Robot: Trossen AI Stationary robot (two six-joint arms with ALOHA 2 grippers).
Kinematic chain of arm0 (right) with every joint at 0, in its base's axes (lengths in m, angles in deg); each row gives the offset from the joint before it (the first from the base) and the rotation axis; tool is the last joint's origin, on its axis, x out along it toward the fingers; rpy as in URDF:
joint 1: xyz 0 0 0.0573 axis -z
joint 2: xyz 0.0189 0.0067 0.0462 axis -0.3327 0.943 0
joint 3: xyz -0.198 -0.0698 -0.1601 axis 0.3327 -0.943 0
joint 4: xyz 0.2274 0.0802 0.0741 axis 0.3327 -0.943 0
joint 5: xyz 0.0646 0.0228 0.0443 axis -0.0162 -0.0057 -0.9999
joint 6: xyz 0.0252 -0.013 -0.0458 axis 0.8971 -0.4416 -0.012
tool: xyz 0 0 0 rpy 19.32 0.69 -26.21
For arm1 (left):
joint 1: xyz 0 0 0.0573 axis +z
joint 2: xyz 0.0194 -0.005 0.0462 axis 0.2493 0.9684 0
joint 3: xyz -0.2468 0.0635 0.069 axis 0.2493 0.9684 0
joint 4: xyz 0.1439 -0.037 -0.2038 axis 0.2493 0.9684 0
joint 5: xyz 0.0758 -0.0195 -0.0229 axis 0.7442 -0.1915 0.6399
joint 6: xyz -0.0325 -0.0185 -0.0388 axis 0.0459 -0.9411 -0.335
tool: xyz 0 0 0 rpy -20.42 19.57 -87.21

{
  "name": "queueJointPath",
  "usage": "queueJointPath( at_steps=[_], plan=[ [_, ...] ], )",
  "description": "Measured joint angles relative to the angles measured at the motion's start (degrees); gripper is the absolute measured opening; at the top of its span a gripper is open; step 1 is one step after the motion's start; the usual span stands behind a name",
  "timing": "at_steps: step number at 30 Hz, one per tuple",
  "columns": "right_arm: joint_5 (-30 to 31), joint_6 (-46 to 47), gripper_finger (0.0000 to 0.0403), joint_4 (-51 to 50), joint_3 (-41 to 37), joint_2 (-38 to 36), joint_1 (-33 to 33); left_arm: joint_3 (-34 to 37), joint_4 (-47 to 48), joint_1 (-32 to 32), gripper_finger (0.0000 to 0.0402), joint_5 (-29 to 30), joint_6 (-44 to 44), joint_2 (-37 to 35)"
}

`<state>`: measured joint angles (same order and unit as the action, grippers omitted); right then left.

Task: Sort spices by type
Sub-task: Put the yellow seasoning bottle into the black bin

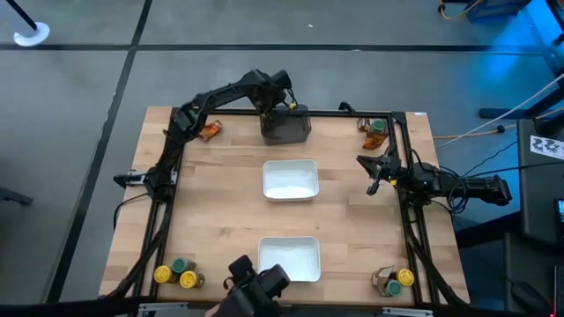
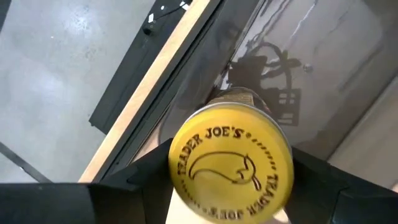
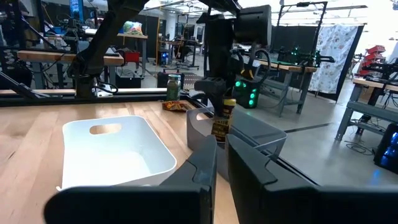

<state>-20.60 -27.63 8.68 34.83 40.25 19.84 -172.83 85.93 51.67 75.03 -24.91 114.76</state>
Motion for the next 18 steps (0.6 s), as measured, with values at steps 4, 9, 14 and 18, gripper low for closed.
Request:
queueJointPath(
  at_steps=[4,9,14,18],
  plan=[
    [0.0,0.0,0.0037,0.0,0.0,0.0,0.0,0.0,-0.1,-0.2,0.0234,0.1,-0.3,-3.1],
    [0.0,-0.2,0.0037,0.0,0.0,0.0,0.0,-0.5,0.7,-0.3,0.0234,0.4,-0.9,-7.6],
    [0.0,-0.2,0.0037,0.0,0.0,0.0,0.0,-0.6,0.5,0.0,0.0234,0.1,-0.7,-9.0],
    [0.0,-0.2,0.0037,0.0,0.0,0.0,0.0,1.2,-1.9,0.0,0.0234,-0.4,-0.4,-8.9]
  ],
)
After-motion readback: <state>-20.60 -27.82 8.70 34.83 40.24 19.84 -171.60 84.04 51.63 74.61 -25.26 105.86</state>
